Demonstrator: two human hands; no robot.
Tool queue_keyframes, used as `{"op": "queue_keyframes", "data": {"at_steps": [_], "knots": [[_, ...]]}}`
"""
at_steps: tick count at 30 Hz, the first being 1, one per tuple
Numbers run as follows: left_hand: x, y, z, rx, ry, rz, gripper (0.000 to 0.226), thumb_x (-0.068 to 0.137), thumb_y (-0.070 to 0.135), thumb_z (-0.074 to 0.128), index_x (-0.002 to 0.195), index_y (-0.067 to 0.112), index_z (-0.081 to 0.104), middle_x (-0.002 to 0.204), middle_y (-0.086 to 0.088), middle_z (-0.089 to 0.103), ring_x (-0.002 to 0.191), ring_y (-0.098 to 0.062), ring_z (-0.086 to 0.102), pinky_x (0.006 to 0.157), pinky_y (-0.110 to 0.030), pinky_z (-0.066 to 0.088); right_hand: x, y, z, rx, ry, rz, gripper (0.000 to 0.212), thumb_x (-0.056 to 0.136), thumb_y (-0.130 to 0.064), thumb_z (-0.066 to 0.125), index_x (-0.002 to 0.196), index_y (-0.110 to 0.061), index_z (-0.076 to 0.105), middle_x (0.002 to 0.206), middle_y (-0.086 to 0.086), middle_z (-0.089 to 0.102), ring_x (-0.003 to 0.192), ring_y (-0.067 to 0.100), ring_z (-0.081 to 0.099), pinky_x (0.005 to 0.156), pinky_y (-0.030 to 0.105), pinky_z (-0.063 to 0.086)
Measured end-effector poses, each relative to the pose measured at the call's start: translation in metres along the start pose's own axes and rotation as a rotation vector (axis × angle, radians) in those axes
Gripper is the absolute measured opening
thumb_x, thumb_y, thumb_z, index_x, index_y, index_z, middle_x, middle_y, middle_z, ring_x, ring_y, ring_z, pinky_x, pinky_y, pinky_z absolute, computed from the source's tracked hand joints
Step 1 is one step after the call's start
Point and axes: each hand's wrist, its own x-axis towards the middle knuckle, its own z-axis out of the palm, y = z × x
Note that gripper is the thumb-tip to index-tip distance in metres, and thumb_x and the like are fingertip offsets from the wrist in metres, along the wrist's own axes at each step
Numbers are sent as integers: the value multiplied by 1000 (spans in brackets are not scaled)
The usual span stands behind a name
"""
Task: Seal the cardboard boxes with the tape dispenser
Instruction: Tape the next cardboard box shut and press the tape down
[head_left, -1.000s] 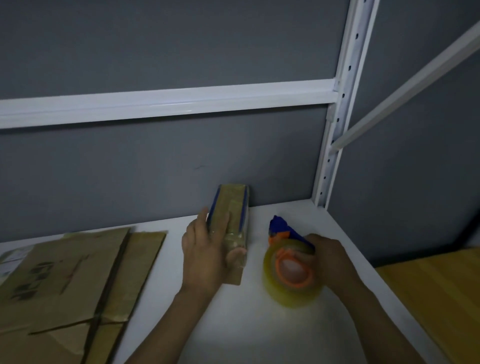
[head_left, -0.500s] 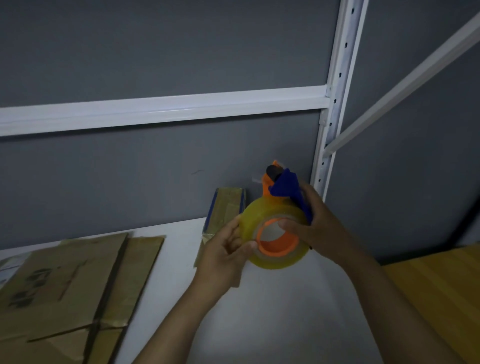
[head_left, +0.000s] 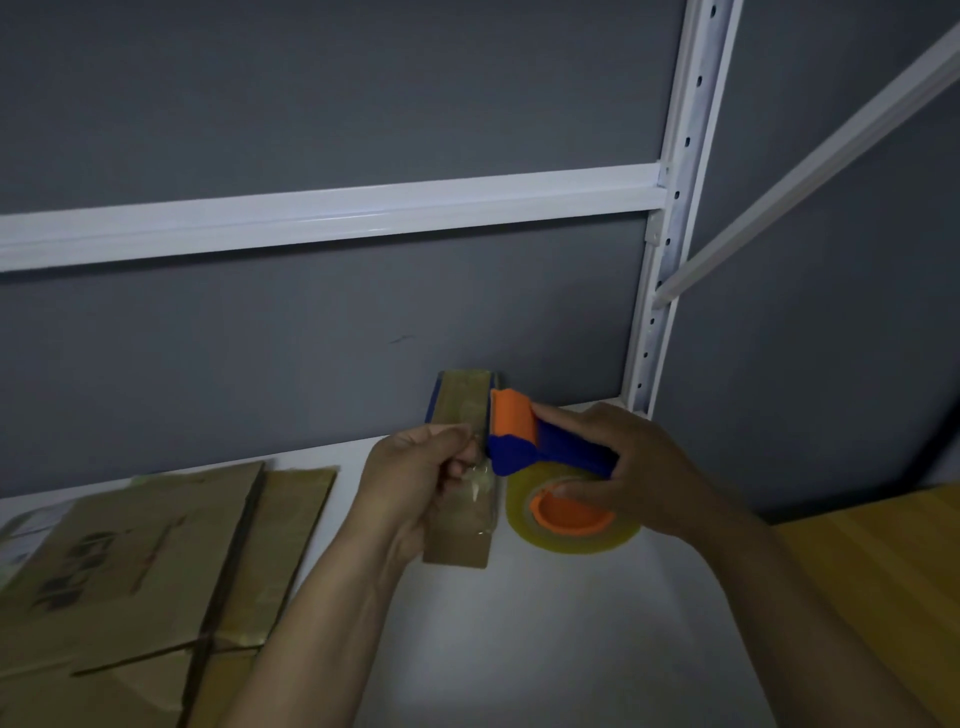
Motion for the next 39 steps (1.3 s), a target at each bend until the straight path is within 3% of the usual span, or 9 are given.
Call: {"op": "queue_keyframes", "data": {"at_steps": [7,11,14,19,26,30,34,36,39], "knots": [[3,-9,-17,100,64,16,27,91,3,59,65,7,64,57,-3,58,46,-6,46,46,-18,41,3,4,-9,-70,-119,28,74,80,-35,74,123,-66,23,96,-20,44,90,-6,46,73,6,34],[5,-13,-30,138,88,-3,23,93,5,57,72,6,66,60,-3,60,55,-10,47,59,-24,42,3,7,-6,-81,-152,52,71,81,-35,73,116,-69,21,102,-17,44,95,1,48,72,7,39],[11,-13,-40,142,109,-7,21,93,4,57,74,6,65,58,-1,60,55,-10,46,59,-24,41,6,7,-3,-87,-162,49,70,81,-35,73,115,-68,21,102,-19,43,96,2,49,71,6,39],[33,-6,-76,98,224,35,22,91,1,55,72,9,60,55,2,56,54,-10,41,50,-21,35,4,16,-15,-280,-182,110,68,83,-41,69,133,-57,26,106,-17,39,96,2,43,77,12,39],[38,-22,-73,244,232,22,25,89,21,68,69,10,59,60,-1,55,58,-12,45,62,-27,40,2,28,-12,-318,-166,137,70,81,-41,72,134,-56,30,102,-19,41,90,2,47,80,17,43],[47,-32,-68,306,253,41,28,89,21,68,66,8,59,56,0,52,59,-14,45,61,-26,41,-3,36,-6,-280,-196,165,69,80,-40,72,130,-58,28,99,-24,39,86,-3,46,74,8,36],[55,-55,-72,272,164,-87,32,91,24,65,62,13,56,54,2,51,57,-13,42,55,-25,37,-4,36,5,-314,-235,169,70,81,-44,70,132,-59,25,107,-17,41,93,2,46,75,7,34],[55,-66,-72,249,94,-142,37,91,34,63,62,12,55,55,-2,51,53,-13,41,49,-22,36,-2,34,13,-356,-246,149,71,82,-46,68,137,-57,25,108,-16,39,95,1,44,75,6,33],[56,-77,-75,414,65,-171,47,91,52,56,69,10,60,61,-7,57,58,-18,49,56,-28,41,1,32,18,-396,-240,137,71,84,-47,66,141,-53,24,106,-16,36,94,1,41,72,6,31]]}}
